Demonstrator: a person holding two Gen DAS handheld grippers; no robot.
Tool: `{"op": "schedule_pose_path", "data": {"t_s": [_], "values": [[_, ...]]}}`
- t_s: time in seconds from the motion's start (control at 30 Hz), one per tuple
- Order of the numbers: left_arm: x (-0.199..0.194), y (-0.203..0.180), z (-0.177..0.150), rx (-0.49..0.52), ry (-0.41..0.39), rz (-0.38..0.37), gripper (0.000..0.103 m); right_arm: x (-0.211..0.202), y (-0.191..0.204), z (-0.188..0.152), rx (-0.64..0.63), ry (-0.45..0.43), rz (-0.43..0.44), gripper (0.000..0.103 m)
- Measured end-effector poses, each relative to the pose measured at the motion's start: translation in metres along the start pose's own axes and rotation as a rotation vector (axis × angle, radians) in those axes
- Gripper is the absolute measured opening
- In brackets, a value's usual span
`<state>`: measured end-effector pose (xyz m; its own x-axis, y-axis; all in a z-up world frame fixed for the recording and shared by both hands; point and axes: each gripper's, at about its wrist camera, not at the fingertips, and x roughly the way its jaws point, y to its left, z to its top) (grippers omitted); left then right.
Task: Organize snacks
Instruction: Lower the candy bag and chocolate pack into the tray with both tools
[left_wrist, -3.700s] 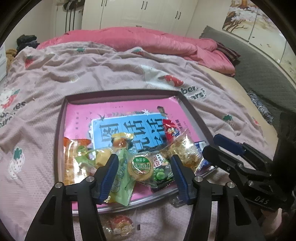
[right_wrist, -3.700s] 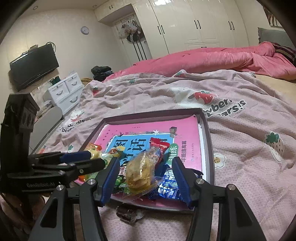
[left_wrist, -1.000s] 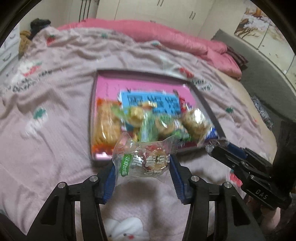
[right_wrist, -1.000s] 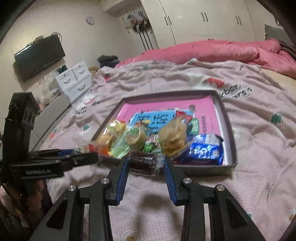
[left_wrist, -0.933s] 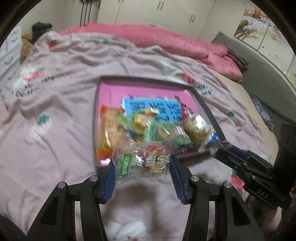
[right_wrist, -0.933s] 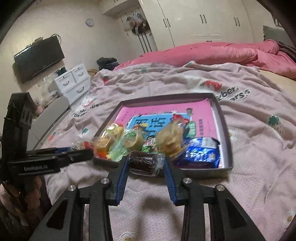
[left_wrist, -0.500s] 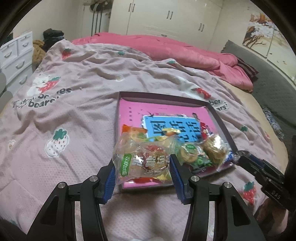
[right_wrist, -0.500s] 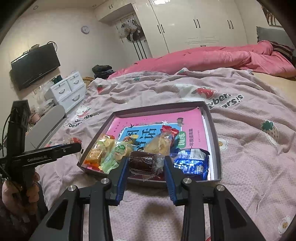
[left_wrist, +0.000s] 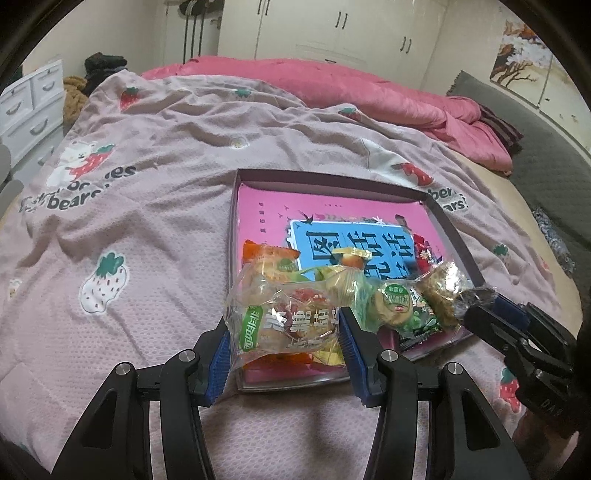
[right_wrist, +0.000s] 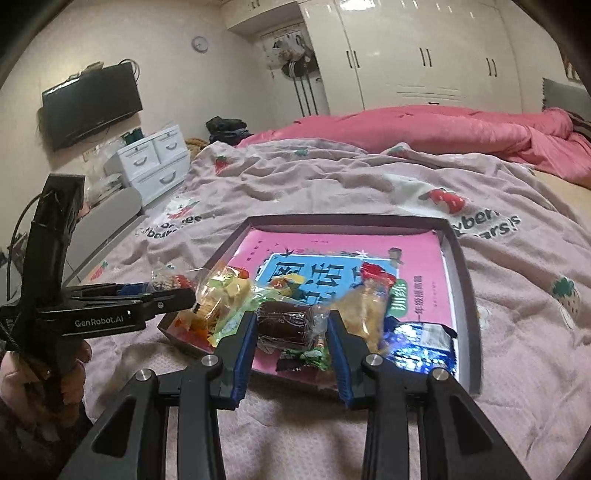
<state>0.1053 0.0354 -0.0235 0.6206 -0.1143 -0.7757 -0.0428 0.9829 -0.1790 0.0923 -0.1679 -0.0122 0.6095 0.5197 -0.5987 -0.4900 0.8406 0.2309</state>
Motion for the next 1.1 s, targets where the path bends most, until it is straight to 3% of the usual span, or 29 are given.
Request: {"op": "schedule_pose_path", "data": {"t_s": [1.1], "values": [[0.022, -0.013, -0.003, 0.046, 0.043, -0.024, 0.055, 0.028, 0.018, -0.011, -0.116, 0.072, 0.023, 0.038]]}}
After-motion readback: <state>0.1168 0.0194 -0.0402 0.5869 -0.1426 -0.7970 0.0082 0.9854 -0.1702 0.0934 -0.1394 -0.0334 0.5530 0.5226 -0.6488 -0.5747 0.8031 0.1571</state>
